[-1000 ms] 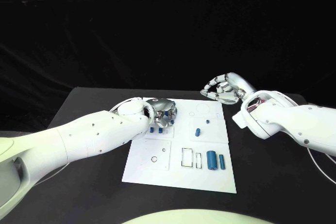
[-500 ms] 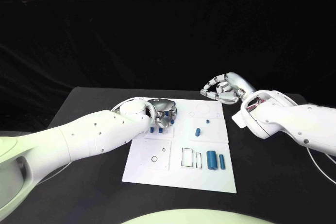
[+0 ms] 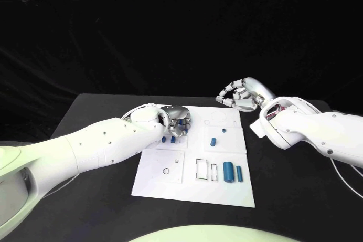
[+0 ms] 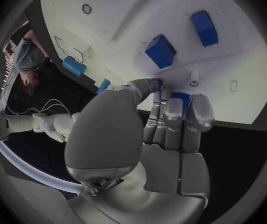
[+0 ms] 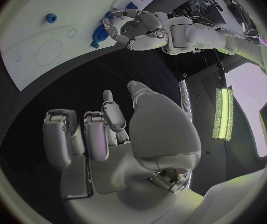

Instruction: Assemble the parts on the task board

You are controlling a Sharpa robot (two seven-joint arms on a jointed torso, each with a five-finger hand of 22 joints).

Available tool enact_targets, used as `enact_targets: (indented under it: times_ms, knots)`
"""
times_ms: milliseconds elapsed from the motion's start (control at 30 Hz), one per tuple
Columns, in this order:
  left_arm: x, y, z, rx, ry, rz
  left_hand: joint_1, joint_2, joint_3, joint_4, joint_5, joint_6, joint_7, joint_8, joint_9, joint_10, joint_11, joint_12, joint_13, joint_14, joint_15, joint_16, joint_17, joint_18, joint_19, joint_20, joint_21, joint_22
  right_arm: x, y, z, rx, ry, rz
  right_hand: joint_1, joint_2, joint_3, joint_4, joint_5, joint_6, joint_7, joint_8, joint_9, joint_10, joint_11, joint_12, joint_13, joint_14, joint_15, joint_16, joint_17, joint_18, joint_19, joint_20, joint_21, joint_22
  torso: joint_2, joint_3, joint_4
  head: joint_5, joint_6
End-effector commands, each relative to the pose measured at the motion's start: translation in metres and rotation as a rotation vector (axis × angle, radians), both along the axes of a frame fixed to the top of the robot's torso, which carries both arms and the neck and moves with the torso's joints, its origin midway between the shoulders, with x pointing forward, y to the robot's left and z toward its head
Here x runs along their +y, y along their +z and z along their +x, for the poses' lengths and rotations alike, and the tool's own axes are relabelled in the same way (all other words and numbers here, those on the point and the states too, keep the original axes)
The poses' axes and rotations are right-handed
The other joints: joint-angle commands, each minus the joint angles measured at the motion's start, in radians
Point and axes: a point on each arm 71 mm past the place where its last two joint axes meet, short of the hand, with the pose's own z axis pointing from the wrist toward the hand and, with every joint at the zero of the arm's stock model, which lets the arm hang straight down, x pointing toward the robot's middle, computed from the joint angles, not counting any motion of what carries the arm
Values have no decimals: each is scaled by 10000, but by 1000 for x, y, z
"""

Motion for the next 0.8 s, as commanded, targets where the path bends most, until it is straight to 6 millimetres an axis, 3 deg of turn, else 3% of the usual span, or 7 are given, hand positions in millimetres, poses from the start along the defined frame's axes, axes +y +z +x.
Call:
enact_targets:
  times_ms: [33, 400, 700, 800]
  knots:
    - [-3, -6, -3, 276, -192, 200, 40, 5, 62, 5, -45, 82, -1, -40, -20, 57, 3, -40, -7, 82, -26, 46, 15, -186, 89, 12, 79, 24, 1, 0, -1, -33, 109, -33, -79, -5, 26, -7, 63, -9, -35, 24, -14, -46, 20, -40, 11, 736, -73, -40, 1158, 129, 401, -42, -26, 1960, -16, 6, 7, -6, -9]
    - [-2, -7, -3, 415, -156, 348, 41, 53, 129, -45, -49, 199, 9, -79, -79, 163, 7, -135, -100, 91, -28, 81, -30, -189, 96, 4, 103, 49, 1, 0, 0, -27, 108, -38, -79, -5, 26, -7, 63, -9, -35, 24, -14, -46, 20, -40, 11, 736, -73, -40, 1158, 129, 401, -42, -26, 1960, -10, 2, 11, -15, -17]
    - [-2, -6, -3, 343, -190, 224, 58, 322, 382, -369, -150, 1150, -117, -57, -177, 1188, -185, -355, -313, 452, -198, 398, 251, -288, 457, -131, 418, 503, 1, 0, 0, -27, 108, -41, -75, -2, 33, -7, 67, -1, -37, 35, -14, -33, 18, -30, 23, 736, -74, -41, 1160, 128, 403, -43, -25, 1962, -14, -1, 10, -16, -24]
    - [-2, -5, -3, 227, -182, 52, 40, 326, 390, -385, -151, 1190, -126, -78, -187, 1238, -189, -397, -332, 462, -209, 401, 238, -295, 479, -142, 435, 529, 2, 0, 0, -30, 108, -42, -75, -2, 33, -7, 67, -1, -37, 35, -14, -33, 18, -30, 23, 736, -74, -41, 1160, 128, 403, -43, -25, 1962, -19, 2, 8, -20, -19]
